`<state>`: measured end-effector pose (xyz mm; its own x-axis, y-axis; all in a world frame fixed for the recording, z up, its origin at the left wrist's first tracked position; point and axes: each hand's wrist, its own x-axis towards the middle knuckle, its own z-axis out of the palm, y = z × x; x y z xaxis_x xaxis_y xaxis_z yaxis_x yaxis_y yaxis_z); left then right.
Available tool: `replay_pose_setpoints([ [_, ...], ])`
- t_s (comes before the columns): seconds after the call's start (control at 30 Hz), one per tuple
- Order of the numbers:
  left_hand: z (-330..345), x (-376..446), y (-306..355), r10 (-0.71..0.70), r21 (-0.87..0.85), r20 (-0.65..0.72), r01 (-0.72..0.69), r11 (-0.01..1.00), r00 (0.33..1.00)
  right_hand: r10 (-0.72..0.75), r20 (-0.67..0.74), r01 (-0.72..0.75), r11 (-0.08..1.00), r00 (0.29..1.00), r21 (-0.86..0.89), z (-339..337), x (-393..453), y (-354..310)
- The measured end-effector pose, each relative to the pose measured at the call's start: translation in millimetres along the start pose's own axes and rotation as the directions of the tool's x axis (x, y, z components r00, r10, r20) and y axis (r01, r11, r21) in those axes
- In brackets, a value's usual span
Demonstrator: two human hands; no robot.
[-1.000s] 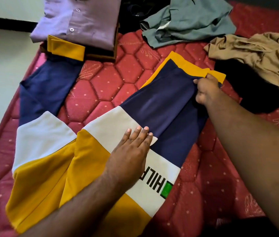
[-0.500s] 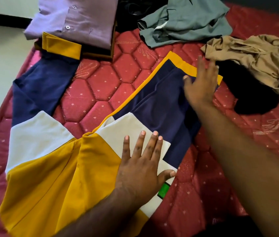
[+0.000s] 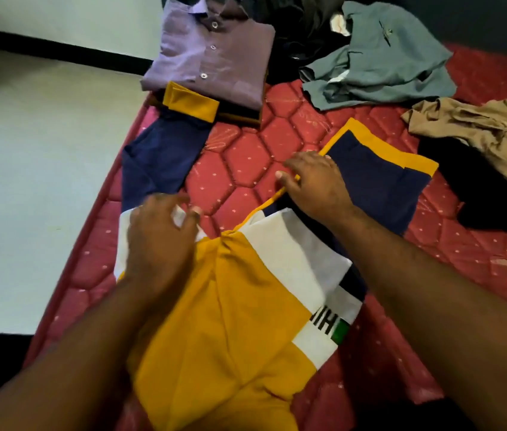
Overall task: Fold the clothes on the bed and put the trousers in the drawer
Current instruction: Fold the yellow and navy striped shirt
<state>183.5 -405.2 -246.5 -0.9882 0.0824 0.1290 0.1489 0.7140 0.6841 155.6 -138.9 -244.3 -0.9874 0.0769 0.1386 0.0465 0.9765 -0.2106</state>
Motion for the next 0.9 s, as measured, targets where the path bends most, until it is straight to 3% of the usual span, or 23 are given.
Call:
replay_pose_setpoints([
  [0.07,-18.7,23.2,-32.7,-0.217,0.113,0.019,0.213,0.970,0.976,-0.072,0.015,0.069,0.984,0.997,0.167,6.9,10.0,-47.7],
  [0.13,-32.6,28.7,-54.2,-0.367,0.099,0.065,0.360,0.928,0.928,-0.105,0.072,0.077,0.945,0.992,0.319,15.6,16.5,-94.9],
  [0.27,-47.6,24.4,-64.7,-0.522,0.057,0.096,0.519,0.853,0.847,-0.129,0.090,0.073,0.881,0.988,0.467,36.5,40.5,-156.7],
  [0.3,-50.9,23.2,-64.7,-0.520,0.036,0.128,0.520,0.853,0.844,-0.092,0.104,0.026,0.861,0.990,0.507,41.8,48.4,-167.5],
  [0.37,-56.1,22.2,-58.9,-0.480,-0.198,0.199,0.515,0.834,0.854,0.018,0.209,-0.145,0.776,0.978,0.613,49.7,60.5,-181.1],
  [0.43,-59.4,18.3,-40.9,-0.426,-0.486,0.291,0.516,0.706,0.857,0.064,0.346,-0.299,0.663,0.936,0.687,52.9,67.4,-191.1],
  [0.53,-51.5,14.7,-13.4,-0.140,-0.702,0.539,0.535,0.470,0.830,0.080,0.394,-0.382,0.483,0.916,0.788,43.8,70.3,-179.6],
  [0.57,-45.9,9.8,-8.5,-0.017,-0.697,0.602,0.536,0.477,0.798,0.126,0.379,-0.395,0.440,0.917,0.807,37.2,67.5,-166.9],
  [0.6,-36.7,5.2,-8.1,0.071,-0.654,0.635,0.487,0.579,0.769,0.207,0.338,-0.396,0.475,0.918,0.786,32.3,63.1,-148.3],
  [0.63,-26.3,1.6,-7.9,0.133,-0.604,0.641,0.391,0.694,0.756,0.281,0.261,-0.381,0.601,0.924,0.702,28.7,56.4,-125.9],
  [0.7,-9.3,-4.9,-4.4,0.072,-0.468,0.568,0.250,0.848,0.820,0.378,0.075,-0.380,0.860,0.923,0.341,17.1,40.1,-85.1],
  [0.73,-3.8,-7.5,-1.1,-0.012,-0.406,0.499,0.246,0.880,0.867,0.360,-0.001,-0.353,0.915,0.933,0.196,10.7,32.6,-76.0],
  [0.77,1.4,-8.4,1.2,-0.079,-0.364,0.397,0.236,0.901,0.915,0.295,-0.047,-0.285,0.946,0.954,0.158,5.4,30.3,-75.6],
  [0.83,9.9,-10.4,3.8,-0.120,-0.331,0.234,0.195,0.923,0.965,0.109,-0.029,-0.097,0.956,0.994,0.278,-1.7,34.2,-106.3],
  [0.9,16.3,-14.3,8.1,-0.132,-0.409,0.195,0.203,0.889,0.972,-0.088,0.074,0.057,0.936,0.993,0.349,5.1,48.4,-143.1],
])
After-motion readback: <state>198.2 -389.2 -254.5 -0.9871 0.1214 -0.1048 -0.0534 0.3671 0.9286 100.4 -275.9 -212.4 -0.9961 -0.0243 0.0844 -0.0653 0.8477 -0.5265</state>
